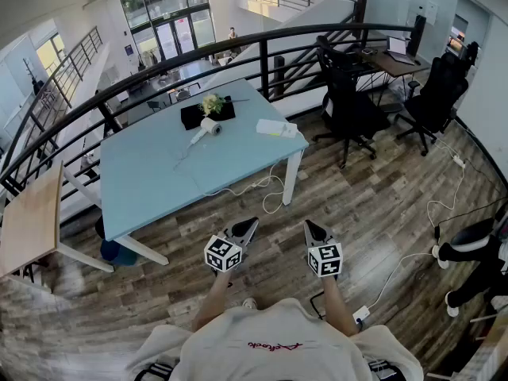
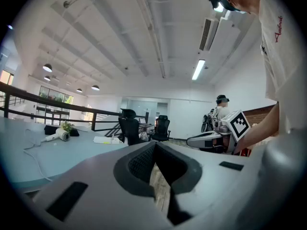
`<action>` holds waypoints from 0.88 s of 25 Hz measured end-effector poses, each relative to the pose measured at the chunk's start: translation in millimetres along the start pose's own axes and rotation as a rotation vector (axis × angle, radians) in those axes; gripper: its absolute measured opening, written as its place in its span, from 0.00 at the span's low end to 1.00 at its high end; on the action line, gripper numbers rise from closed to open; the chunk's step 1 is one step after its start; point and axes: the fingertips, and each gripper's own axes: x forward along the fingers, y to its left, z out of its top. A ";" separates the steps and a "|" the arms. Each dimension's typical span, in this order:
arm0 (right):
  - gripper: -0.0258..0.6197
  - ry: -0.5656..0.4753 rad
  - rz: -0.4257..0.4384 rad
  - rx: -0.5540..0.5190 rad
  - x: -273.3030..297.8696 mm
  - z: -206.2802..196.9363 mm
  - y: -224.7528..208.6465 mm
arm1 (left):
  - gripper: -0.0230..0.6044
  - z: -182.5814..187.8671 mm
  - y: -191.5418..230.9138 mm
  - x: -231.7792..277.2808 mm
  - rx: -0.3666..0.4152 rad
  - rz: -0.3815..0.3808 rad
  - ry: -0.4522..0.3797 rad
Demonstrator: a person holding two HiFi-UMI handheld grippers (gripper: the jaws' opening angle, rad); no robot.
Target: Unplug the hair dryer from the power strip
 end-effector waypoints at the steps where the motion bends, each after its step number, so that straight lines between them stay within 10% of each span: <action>1: 0.07 0.001 0.001 0.000 -0.2 -0.9 -0.9 | 0.05 0.0 -0.4 0.6 0.000 0.001 0.000; 22: 0.07 -0.023 0.078 0.003 -17.5 -5.9 -42.6 | 0.05 1.1 -38.2 45.9 -0.002 0.045 -0.014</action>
